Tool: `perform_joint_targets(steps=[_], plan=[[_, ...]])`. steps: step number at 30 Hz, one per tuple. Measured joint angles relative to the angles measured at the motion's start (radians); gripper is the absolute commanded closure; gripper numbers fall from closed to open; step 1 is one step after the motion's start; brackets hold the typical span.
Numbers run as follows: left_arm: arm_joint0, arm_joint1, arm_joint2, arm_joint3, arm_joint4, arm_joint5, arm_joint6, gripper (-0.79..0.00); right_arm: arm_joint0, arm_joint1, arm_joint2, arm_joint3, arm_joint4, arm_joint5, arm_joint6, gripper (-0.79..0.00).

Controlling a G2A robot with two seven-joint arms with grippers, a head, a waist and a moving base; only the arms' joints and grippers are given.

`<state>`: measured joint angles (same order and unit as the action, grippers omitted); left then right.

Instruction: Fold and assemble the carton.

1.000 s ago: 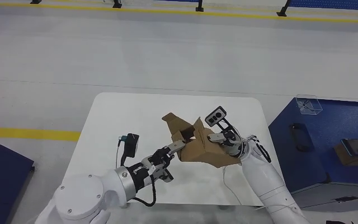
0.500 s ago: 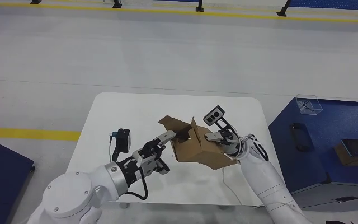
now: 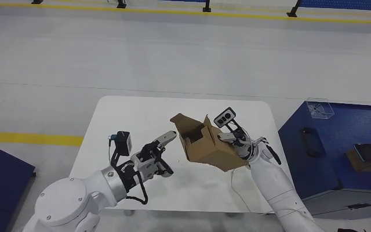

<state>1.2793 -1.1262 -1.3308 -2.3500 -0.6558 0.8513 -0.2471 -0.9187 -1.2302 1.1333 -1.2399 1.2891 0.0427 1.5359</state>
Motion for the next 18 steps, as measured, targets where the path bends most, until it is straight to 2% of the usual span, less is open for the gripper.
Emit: perform_joint_targets(steps=[4, 18], plan=[[0.018, 0.006, -0.017, 0.0, 0.018, 0.034, -0.002, -0.785, -0.003, 0.001, -0.004, -0.008, 0.0, 0.01, 0.0, 0.0], [-0.024, 0.013, 0.071, 0.004, 0.065, 0.099, -0.037, -0.785, -0.014, 0.008, -0.019, -0.037, -0.027, 0.015, 0.0, 0.0]])
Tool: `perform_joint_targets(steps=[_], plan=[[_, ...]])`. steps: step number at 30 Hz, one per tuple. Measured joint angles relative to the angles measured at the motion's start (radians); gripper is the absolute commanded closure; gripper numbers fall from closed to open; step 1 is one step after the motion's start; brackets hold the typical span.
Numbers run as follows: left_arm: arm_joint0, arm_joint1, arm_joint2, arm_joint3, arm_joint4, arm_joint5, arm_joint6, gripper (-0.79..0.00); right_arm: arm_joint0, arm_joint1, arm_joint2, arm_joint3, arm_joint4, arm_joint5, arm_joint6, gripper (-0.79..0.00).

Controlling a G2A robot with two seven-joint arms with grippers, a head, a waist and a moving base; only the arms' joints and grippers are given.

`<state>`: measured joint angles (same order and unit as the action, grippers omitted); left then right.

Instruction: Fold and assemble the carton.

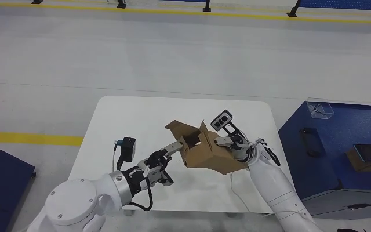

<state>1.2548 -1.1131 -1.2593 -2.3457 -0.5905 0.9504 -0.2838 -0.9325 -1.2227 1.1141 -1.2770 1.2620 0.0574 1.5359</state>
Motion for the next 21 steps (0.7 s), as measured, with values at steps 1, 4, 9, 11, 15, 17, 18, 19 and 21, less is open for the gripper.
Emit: perform_joint_targets(steps=[1, 4, 9, 11, 15, 17, 18, 19, 21], plan=[[-0.004, 0.0, 0.005, 0.004, 0.0, 0.005, -0.002, -0.785, -0.001, 0.001, -0.001, -0.001, -0.002, 0.001, 0.0, 0.0], [-0.018, 0.0, 0.021, 0.017, 0.003, 0.017, -0.005, -0.785, 0.0, 0.003, -0.007, -0.002, -0.015, 0.002, 0.0, 0.0], [-0.035, 0.0, 0.037, 0.029, -0.006, 0.033, -0.003, -0.785, 0.001, 0.006, -0.013, -0.006, -0.022, 0.002, 0.0, 0.0], [-0.04, 0.0, 0.04, 0.032, -0.01, 0.045, 0.002, -0.785, 0.002, 0.008, -0.014, -0.006, -0.024, 0.0, 0.0, 0.0], [-0.043, -0.001, 0.044, 0.033, -0.015, 0.054, 0.014, -0.785, 0.004, 0.01, -0.01, 0.0, -0.027, -0.02, 0.0, 0.0], [-0.037, -0.002, 0.033, 0.023, -0.026, 0.039, 0.028, -0.785, 0.006, 0.01, 0.004, 0.019, -0.034, -0.068, 0.0, 0.0], [-0.03, -0.003, 0.026, 0.018, -0.034, 0.03, 0.037, -0.785, 0.007, 0.01, 0.009, 0.029, -0.041, -0.093, -0.001, 0.0], [-0.023, -0.003, 0.018, 0.011, -0.043, 0.024, 0.045, -0.785, 0.009, 0.009, 0.013, 0.036, -0.05, -0.117, -0.005, 0.0], [-0.009, -0.004, 0.003, -0.004, -0.054, 0.017, 0.063, -0.785, 0.011, 0.006, 0.023, 0.048, -0.078, -0.186, -0.032, 0.0]])
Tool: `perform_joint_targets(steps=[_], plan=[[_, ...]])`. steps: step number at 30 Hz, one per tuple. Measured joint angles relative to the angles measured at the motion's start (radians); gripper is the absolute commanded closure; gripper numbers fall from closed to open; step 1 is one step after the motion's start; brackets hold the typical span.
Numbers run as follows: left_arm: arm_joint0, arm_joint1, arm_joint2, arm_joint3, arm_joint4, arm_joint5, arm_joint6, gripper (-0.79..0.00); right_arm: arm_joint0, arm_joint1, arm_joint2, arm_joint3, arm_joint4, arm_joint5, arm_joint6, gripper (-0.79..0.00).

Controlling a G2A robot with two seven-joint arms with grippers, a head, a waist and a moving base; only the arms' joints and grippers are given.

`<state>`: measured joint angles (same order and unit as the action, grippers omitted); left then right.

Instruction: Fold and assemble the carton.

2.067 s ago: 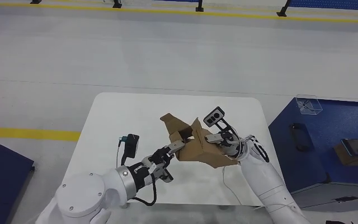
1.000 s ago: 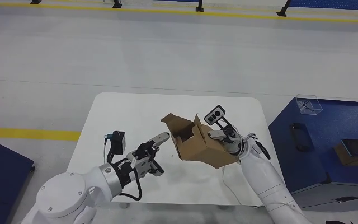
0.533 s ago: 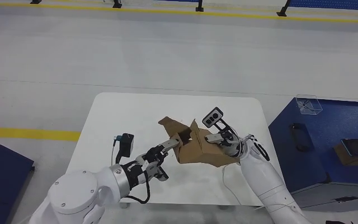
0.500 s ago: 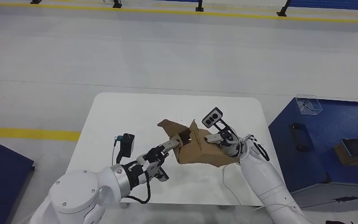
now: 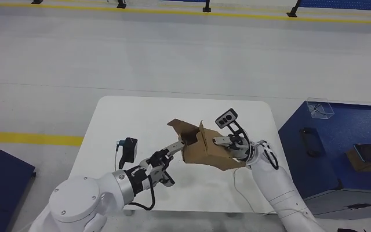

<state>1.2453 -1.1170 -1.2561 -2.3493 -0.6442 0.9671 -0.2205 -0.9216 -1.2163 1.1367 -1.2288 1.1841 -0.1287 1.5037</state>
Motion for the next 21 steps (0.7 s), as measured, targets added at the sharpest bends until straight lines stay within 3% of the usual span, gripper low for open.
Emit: perform_joint_targets(steps=[4, 9, 14, 21], plan=[[-0.007, -0.002, 0.003, -0.001, 0.003, -0.031, 0.016, -0.785, -0.005, -0.003, 0.013, 0.003, -0.106, -0.163, -0.098, 0.0], [-0.052, -0.007, 0.08, -0.001, 0.072, -0.035, 0.06, -0.785, -0.017, -0.005, 0.008, -0.02, -0.263, -0.313, -0.189, 0.0], [-0.107, -0.02, 0.157, -0.001, 0.107, 0.01, 0.134, -0.785, -0.034, -0.006, -0.001, -0.051, -0.316, -0.317, -0.185, 0.0], [-0.09, -0.035, 0.119, -0.001, 0.025, 0.046, 0.229, -0.785, -0.054, -0.002, 0.023, -0.075, -0.275, -0.299, -0.129, 0.0]])
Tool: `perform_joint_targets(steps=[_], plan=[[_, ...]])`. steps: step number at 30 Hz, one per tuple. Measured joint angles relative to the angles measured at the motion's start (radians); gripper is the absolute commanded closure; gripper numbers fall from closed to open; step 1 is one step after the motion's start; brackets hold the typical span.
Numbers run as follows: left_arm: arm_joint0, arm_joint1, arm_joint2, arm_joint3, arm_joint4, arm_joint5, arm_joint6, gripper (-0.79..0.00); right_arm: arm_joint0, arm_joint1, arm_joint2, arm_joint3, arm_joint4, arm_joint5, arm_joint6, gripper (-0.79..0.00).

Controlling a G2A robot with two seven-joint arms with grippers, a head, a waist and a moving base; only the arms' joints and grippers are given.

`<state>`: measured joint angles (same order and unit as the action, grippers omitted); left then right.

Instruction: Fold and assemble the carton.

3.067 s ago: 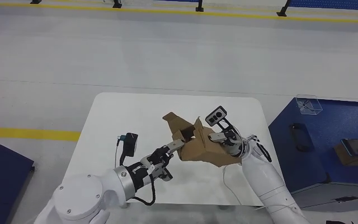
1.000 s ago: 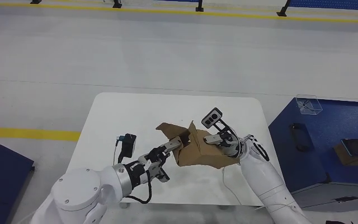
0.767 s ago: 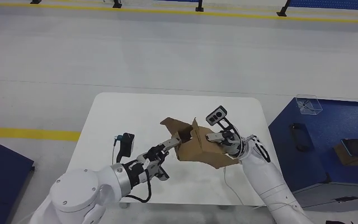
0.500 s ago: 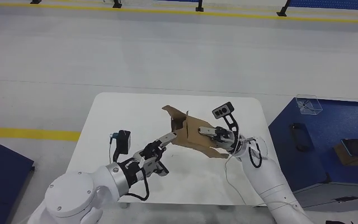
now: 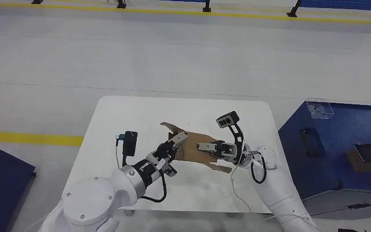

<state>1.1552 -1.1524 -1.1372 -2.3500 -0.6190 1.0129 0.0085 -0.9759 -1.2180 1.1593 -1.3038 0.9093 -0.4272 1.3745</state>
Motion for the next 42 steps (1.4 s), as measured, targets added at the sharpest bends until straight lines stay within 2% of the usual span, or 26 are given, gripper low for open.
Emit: perform_joint_targets(steps=[12, 20, 38, 42], plan=[[0.066, 0.012, -0.01, 0.0, -0.027, -0.001, 0.004, -0.785, -0.009, -0.003, 0.009, -0.006, 0.074, 0.051, 0.067, 0.0], [0.05, 0.012, 0.008, 0.0, -0.021, -0.001, -0.017, -0.785, -0.008, -0.008, 0.008, -0.011, 0.087, 0.068, 0.083, 0.0], [0.049, 0.01, -0.012, 0.0, -0.019, -0.015, -0.027, -0.785, -0.007, -0.012, 0.016, 0.011, 0.121, 0.088, 0.08, 0.0], [0.066, 0.013, -0.027, 0.0, 0.027, -0.084, -0.014, -0.785, -0.031, -0.011, 0.022, -0.027, 0.111, 0.108, 0.041, 0.0]])
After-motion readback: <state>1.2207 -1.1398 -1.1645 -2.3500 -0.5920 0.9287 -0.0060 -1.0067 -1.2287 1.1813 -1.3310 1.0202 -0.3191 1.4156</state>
